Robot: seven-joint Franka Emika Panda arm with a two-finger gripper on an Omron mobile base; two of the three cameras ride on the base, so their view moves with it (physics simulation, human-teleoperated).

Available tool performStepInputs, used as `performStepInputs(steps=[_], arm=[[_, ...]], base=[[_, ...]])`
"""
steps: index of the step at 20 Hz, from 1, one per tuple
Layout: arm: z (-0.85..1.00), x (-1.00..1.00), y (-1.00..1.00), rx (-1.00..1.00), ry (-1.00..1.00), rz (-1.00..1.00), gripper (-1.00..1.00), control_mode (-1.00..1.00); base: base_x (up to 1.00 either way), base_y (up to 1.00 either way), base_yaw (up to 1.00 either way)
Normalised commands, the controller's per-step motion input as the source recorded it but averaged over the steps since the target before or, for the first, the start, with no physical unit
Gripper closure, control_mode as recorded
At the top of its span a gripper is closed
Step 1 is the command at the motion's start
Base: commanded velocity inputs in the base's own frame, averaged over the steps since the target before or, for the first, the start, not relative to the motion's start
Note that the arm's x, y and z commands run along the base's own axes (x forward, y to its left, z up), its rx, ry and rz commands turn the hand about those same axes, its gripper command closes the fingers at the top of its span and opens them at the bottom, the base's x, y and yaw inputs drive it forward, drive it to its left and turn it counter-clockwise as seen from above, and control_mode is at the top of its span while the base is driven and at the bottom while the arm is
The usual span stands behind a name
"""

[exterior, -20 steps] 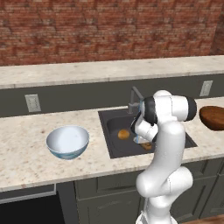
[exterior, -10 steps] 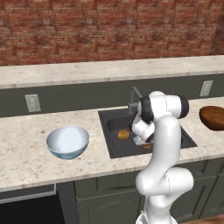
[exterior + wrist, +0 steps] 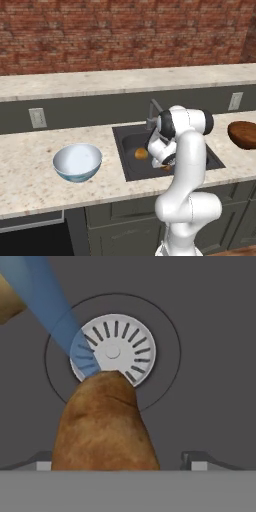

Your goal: Pick the potatos from the sink and place them in one bowl. Place the eggplant in the other bowl. Then turn off the sink faucet.

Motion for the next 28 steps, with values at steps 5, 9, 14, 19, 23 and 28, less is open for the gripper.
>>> performStepInputs(steps=[5, 9, 14, 19, 23, 28], arm=[[-0.1, 0.0, 0.0, 0.0, 0.05, 0.0, 1.0, -1.0], [0.0, -0.04, 0.0, 0.0, 0.0, 0.0, 1.0, -1.0], [0.24, -0.15, 0.0, 0.0, -0.05, 0.0, 1.0, -1.0], [0.44, -0.09, 0.0, 0.0, -0.05, 0.0, 1.0, -1.0], [0.53, -0.05, -0.03, 0.0, -0.01, 0.0, 1.0, -1.0], [0.58, 0.0, -0.06, 0.0, 0.0, 0.0, 1.0, -1.0]], base=[[0.0, 0.0, 0.0], [0.0, 0.0, 0.0], [0.0, 0.0, 0.0], [0.0, 0.0, 0.0], [0.0, 0.0, 0.0], [0.0, 0.0, 0.0]])
